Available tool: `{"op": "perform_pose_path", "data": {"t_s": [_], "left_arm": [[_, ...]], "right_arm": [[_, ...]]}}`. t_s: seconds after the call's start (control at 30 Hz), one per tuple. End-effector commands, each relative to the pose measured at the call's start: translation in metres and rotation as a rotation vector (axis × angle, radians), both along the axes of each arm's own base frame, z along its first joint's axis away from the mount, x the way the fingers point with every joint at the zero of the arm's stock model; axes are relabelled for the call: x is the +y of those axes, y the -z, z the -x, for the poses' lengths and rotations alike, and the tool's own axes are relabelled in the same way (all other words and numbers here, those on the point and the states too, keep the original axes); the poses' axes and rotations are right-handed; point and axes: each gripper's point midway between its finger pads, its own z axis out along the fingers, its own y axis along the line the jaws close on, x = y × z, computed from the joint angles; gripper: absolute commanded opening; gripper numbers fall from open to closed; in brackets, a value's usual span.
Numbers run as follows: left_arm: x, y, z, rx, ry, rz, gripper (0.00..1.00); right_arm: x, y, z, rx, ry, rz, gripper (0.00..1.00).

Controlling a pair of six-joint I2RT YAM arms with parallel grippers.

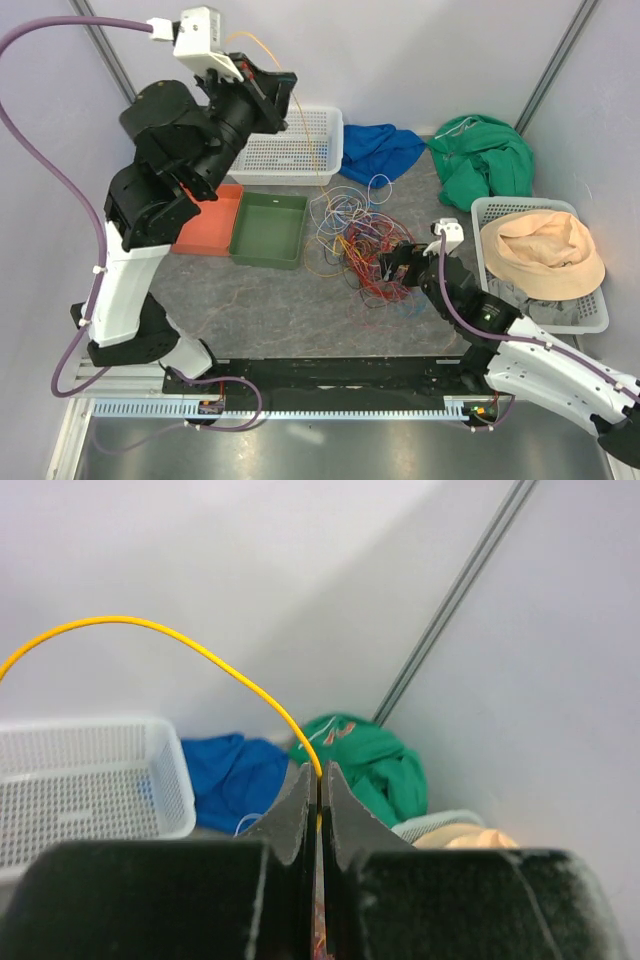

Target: Untangle the cables

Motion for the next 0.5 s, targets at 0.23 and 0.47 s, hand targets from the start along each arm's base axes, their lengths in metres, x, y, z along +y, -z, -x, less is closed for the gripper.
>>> {"op": "perform_pose_path", "data": {"t_s": [0.23,0.47], "left_arm": [[-0.015,-0.006,0.008,-0.100,0.099,-0.011,0.02],[-0.025,-0.001,0.009,-0.087,0.136,-0.017,0.02]], "right_arm": [[0.054,-0.062,-0.009,-0.150,-0.195,-0.126,0.97],[0.106,-0.091,-0.025,-0.207,-0.323,-0.179,0.95]]}}
